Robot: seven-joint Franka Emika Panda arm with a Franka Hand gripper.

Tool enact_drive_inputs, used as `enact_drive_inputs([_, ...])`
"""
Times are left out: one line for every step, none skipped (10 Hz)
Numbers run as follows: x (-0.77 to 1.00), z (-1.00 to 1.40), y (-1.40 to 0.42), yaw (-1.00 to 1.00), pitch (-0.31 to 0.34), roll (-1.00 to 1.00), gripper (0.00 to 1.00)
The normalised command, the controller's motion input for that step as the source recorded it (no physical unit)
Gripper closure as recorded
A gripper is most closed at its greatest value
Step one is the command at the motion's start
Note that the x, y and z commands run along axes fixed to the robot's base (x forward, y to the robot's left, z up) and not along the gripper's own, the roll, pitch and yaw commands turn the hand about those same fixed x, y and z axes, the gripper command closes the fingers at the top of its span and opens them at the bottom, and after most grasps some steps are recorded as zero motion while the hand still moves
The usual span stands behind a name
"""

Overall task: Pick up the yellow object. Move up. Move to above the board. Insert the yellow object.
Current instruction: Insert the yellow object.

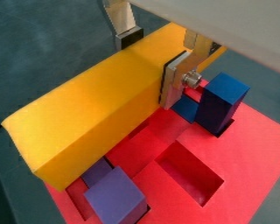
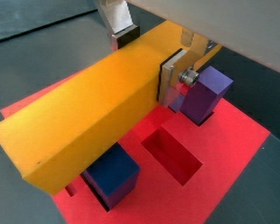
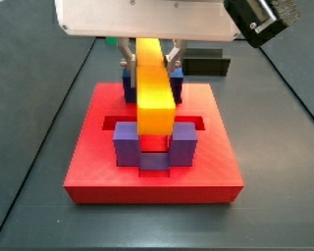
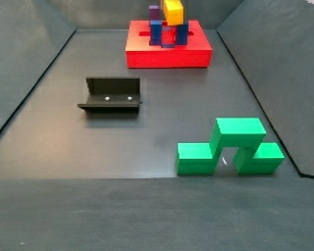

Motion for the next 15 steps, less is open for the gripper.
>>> enact_drive_inputs([0.0,-0.07,-0.14,0.13,-0.08,0.47,1.0])
enact_drive_inputs([0.0,-0.08,-0.17,0.11,-0.067,0.42,1.0])
enact_drive_inputs([-0.01,0.0,0.0,0.0,0.0,0.03,1.0])
enact_drive_inputs([0.0,-0.03,0.0,0.0,0.0,0.0,1.0])
enact_drive_inputs([0.09,-0.21,0.0,0.0,-0.013,0.05,1.0])
enact_drive_inputs([0.1,-0.29,-0.04,0.0,-0.051,0.1,1.0])
enact_drive_inputs([0.09,-0.26,-0.06,0.0,-0.051,0.11,1.0])
enact_drive_inputs([0.08,-0.25,-0.1,0.0,-0.054,0.11,1.0])
enact_drive_inputs([0.08,-0.24,-0.11,0.0,-0.059,0.1,1.0])
enact_drive_inputs([0.11,-0.22,-0.15,0.0,-0.057,0.1,1.0])
enact_drive_inputs([0.15,-0.25,-0.2,0.0,-0.06,0.1,1.0])
enact_drive_inputs([0.15,-0.24,-0.22,0.0,-0.059,0.12,1.0])
enact_drive_inputs([0.18,-0.22,-0.2,0.0,-0.044,0.11,1.0])
enact_drive_inputs([0.21,-0.31,0.0,-0.03,-0.02,0.08,1.0])
enact_drive_inputs([0.23,-0.36,0.05,-0.05,0.0,0.13,1.0])
